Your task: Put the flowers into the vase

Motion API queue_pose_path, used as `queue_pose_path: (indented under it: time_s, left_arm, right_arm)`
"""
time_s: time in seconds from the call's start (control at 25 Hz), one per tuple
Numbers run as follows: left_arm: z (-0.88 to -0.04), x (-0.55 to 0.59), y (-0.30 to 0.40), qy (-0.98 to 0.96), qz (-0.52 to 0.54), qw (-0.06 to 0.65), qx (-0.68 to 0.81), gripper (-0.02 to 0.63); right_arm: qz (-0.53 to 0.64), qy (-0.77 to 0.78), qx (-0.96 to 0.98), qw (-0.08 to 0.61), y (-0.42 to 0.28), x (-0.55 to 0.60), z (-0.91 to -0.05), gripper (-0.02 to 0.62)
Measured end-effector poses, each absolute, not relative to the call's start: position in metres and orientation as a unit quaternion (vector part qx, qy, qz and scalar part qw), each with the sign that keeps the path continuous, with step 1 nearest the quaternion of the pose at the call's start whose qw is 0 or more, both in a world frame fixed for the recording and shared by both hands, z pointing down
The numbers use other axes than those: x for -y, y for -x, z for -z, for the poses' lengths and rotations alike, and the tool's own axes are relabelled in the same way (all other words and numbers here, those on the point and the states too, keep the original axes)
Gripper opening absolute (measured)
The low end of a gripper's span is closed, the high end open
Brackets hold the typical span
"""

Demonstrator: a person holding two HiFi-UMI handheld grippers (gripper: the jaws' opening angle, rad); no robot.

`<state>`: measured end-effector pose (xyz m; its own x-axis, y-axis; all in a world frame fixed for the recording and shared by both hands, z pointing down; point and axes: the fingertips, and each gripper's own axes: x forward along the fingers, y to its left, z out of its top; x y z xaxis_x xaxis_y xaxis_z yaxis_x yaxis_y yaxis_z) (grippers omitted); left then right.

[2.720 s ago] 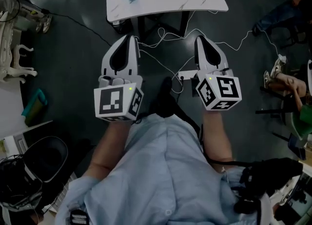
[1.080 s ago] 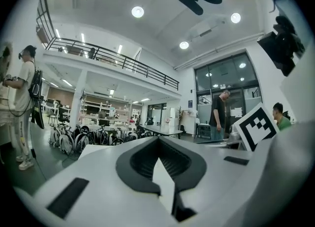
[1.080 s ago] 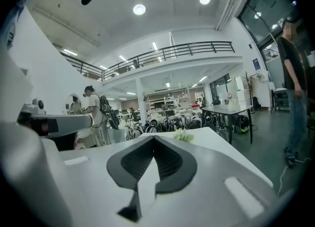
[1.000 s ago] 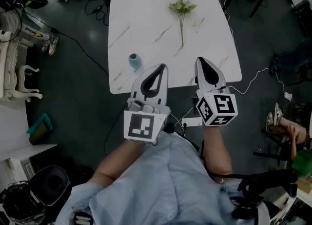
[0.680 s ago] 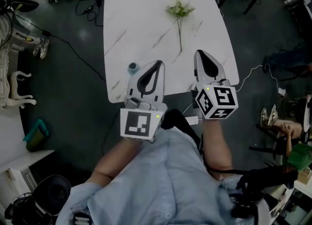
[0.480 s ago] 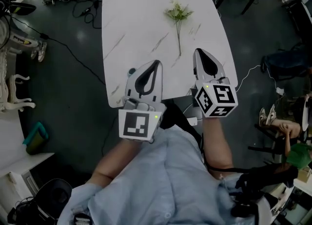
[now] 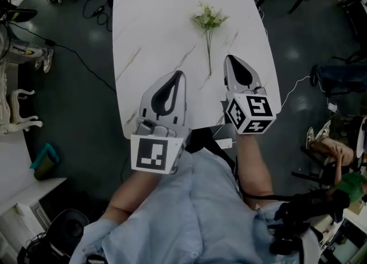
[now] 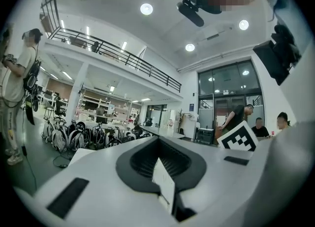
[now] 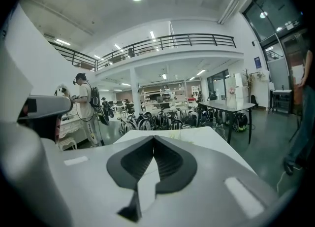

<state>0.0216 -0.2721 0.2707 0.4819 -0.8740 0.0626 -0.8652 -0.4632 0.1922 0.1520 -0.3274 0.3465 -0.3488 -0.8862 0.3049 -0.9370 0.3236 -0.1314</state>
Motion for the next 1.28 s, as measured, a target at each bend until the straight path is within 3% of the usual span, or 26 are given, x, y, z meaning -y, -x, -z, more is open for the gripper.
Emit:
queue_pose_path:
  time_s: [0.44,0.8,1.28]
  left_arm:
    - [-0.294,0.343,-0.038,-0.832,0.000,0.140,0.536,0.005]
    - [-0.314,0.388,-0.040,-0.814,-0.004,0.180,0.553,0.005]
    - [-0.343,0.400,-0.031,-0.791,-0.028,0.212,0.573,0.005]
  right_arm:
    - [-0.224,-0.519,0.812,0.146,-0.164,0.412,-0.429,0.052]
    - [-0.301,-0.478,0.802,0.195,-0.154,0.469,-0.498,0.164]
    - [-0.329,-0.456,0.781,0.271,-0.144,0.499,-0.549,0.169]
